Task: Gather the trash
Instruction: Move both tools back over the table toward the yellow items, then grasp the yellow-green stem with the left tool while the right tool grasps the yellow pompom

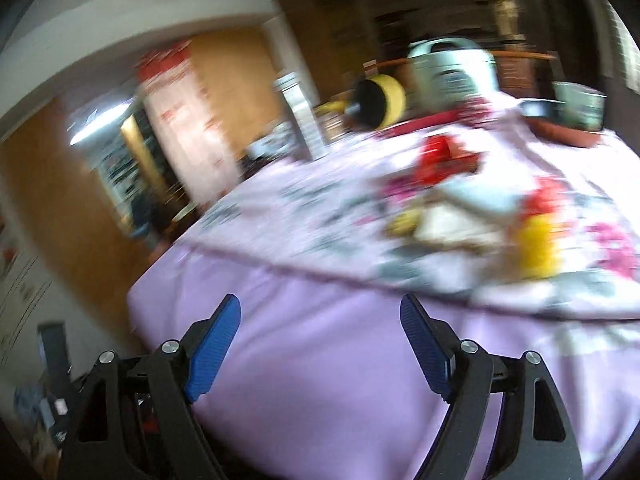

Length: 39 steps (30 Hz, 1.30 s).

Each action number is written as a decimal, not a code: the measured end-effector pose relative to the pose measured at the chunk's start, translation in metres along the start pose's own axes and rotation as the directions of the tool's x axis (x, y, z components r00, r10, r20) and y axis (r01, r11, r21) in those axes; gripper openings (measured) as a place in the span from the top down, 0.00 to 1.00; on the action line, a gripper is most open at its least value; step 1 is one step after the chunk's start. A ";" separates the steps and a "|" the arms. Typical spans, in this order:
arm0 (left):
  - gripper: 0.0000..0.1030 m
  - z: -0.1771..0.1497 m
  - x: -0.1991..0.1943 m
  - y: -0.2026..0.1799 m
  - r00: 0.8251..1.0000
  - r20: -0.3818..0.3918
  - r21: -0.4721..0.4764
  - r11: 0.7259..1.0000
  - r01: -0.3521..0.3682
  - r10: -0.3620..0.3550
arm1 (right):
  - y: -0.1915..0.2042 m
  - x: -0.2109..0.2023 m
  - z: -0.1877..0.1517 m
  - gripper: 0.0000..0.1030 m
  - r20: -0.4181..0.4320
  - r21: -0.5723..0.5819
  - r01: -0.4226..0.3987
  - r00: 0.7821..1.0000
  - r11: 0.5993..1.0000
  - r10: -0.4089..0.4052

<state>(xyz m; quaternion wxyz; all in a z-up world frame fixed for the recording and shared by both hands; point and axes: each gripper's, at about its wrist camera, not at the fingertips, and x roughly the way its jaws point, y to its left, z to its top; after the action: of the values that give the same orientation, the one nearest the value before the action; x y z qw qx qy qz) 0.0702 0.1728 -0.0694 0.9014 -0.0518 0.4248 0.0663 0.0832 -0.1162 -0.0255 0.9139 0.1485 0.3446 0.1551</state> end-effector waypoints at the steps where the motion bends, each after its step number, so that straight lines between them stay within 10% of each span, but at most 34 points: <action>1: 0.06 0.002 0.000 -0.006 1.000 0.005 0.006 1.000 -0.017 0.017 | -0.013 -0.003 0.004 0.22 0.015 0.021 0.028 0.999 0.999 -0.028; 17: 0.06 0.070 -0.013 -0.111 0.993 0.043 0.198 0.975 0.096 -0.106 | -0.139 0.037 0.036 0.23 -0.158 0.210 0.200 0.973 0.957 -0.168; 19: 0.07 0.077 -0.009 -0.131 0.993 0.044 0.235 0.967 0.097 -0.110 | -0.142 0.043 0.036 0.43 -0.182 0.193 0.214 0.967 0.957 -0.180; 20: 0.06 0.080 -0.007 -0.141 0.993 0.045 0.253 0.963 0.097 -0.112 | -0.145 0.046 0.035 0.70 -0.198 0.187 0.211 0.965 0.959 -0.173; 21: 0.06 0.084 -0.005 -0.151 0.992 0.045 0.271 0.957 0.099 -0.116 | -0.149 0.047 0.034 0.71 -0.204 0.194 0.190 0.967 0.962 -0.150; 26: 0.06 0.104 0.013 -0.204 0.981 0.005 0.332 0.926 0.182 -0.194 | -0.174 0.010 0.034 0.71 -0.045 0.286 0.151 0.989 0.946 -0.144; 39: 0.06 0.128 0.084 -0.299 0.959 -0.137 0.406 0.869 0.282 -0.247 | -0.191 0.005 0.030 0.61 -0.037 0.373 0.090 0.996 0.924 -0.082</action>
<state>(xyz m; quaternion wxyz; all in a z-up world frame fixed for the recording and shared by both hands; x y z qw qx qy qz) 0.2696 -0.0963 -0.0422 0.8739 0.0838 0.4537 -0.1530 0.1413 -0.2927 -0.0790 0.8710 0.3030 0.3837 0.0481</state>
